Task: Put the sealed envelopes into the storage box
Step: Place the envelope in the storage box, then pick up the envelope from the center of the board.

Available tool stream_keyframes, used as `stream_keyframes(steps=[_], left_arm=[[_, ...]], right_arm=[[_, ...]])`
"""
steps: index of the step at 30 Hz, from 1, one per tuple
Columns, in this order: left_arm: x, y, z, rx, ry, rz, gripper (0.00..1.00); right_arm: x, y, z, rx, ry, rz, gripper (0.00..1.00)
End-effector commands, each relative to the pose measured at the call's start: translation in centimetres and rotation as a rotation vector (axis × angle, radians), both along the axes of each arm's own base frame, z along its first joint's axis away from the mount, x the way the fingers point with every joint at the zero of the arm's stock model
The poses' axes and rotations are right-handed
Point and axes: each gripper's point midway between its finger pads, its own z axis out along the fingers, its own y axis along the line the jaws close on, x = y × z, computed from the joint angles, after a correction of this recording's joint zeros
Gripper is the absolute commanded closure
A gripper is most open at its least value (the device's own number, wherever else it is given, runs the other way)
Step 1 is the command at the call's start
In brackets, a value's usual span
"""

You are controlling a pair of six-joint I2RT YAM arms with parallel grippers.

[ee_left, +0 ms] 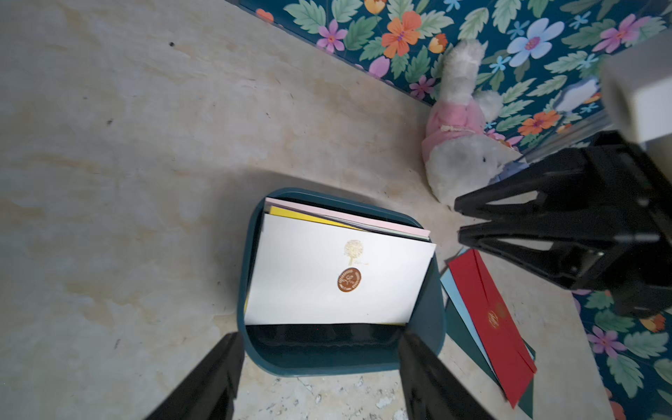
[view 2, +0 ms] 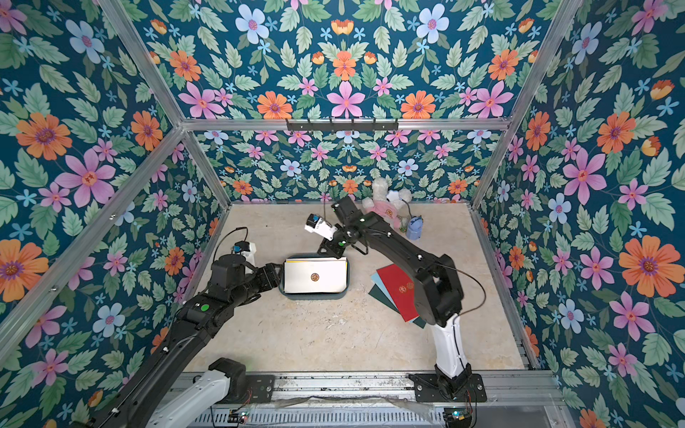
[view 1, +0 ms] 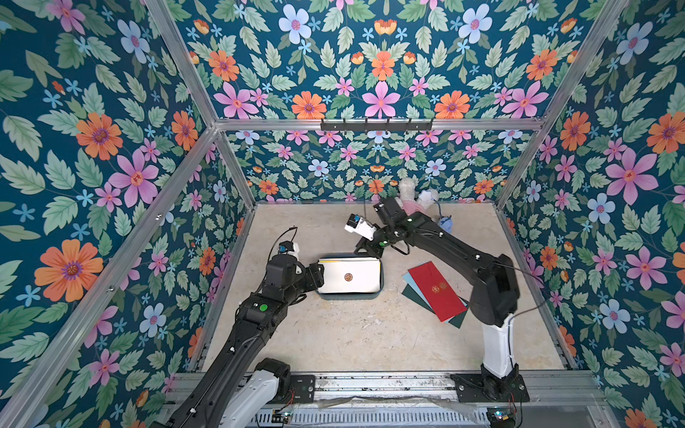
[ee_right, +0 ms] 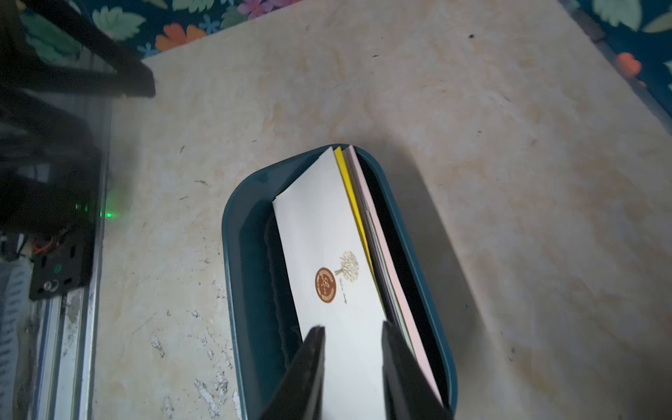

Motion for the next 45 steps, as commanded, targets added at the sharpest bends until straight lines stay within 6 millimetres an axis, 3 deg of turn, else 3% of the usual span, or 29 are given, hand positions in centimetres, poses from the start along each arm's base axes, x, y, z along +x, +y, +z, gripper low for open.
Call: stream_keyframes(steps=[1,3,5,8,12,15,17,24,27,34,45], left_arm=[[-0.1,-3.3,1.2,-0.120,-0.026,-0.113,0.27],[-0.3,-5.3,1.1,-0.157,-0.023,-0.160,0.27],[-0.5,-7.8,0.5,-0.156,-0.001,-0.210,0.27],[-0.7,-11.6,-0.8,-0.128,0.043,-0.275,0.28],[-0.9,-17.3,-2.3,-0.222,0.091,-0.370,0.28],[-1.0,-21.6,-3.8,-0.220,0.133,-0.435,0.30],[-1.0,-24.2,-4.8,-0.203,0.162,-0.472,0.31],[-1.3,-31.0,-8.8,-0.204,0.272,-0.577,0.33],[-1.1,-32.7,-10.5,-0.205,0.313,-0.592,0.33],[-0.5,-34.8,-12.7,-0.217,0.360,-0.614,0.34],[-0.1,-35.3,-15.1,-0.197,0.388,-0.608,0.34]], right_arm=[[2.0,-1.6,5.8,0.331,-0.008,-0.218,0.67],[2.0,-5.0,6.7,0.418,0.015,-0.338,0.66],[2.0,-8.4,5.8,0.453,0.046,-0.443,0.66],[1.8,-13.9,2.8,0.448,0.084,-0.633,0.66],[1.2,-21.6,-1.4,0.464,0.145,-0.920,0.66],[0.4,-26.1,-4.5,0.453,0.204,-1.096,0.66],[-0.2,-28.1,-6.5,0.432,0.235,-1.190,0.66],[-1.2,-30.2,-10.9,0.335,0.306,-1.306,0.64],[-1.2,-30.7,-11.9,0.313,0.316,-1.338,0.63],[-1.4,-30.9,-13.9,0.271,0.375,-1.364,0.61],[-2.3,-30.6,-16.2,0.227,0.462,-1.372,0.61]])
